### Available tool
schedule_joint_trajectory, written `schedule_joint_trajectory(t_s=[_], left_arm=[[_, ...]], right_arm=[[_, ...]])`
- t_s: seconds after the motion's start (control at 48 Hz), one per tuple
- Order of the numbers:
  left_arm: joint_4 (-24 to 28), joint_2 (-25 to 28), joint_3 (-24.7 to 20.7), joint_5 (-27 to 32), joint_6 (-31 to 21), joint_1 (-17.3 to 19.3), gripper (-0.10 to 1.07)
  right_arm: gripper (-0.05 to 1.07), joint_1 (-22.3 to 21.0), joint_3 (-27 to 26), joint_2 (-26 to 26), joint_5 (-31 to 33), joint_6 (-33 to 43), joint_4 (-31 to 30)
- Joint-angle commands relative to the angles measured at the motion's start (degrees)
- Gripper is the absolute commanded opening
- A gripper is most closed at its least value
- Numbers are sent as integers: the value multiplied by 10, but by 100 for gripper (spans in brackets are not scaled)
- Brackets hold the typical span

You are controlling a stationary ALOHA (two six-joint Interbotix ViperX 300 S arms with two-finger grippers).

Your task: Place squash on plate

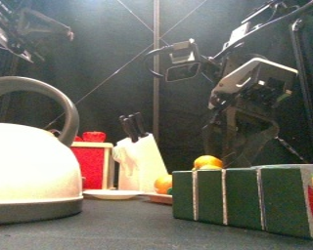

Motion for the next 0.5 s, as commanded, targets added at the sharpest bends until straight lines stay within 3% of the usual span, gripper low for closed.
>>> schedule_joint_trajectory(t_s=[0.0, 0.229, 0.479], left_arm=[[0, 1, -7, -5, 1, 2, 60], [1, 1, -6, -5, 1, 5, 60], [0, 1, -4, -5, 1, 5, 60]], right_arm=[[72, -4, -8, -11, 0, 2, 0], [75, -11, -10, -10, 5, 2, 2], [88, -11, -13, -10, 7, 2, 2]])
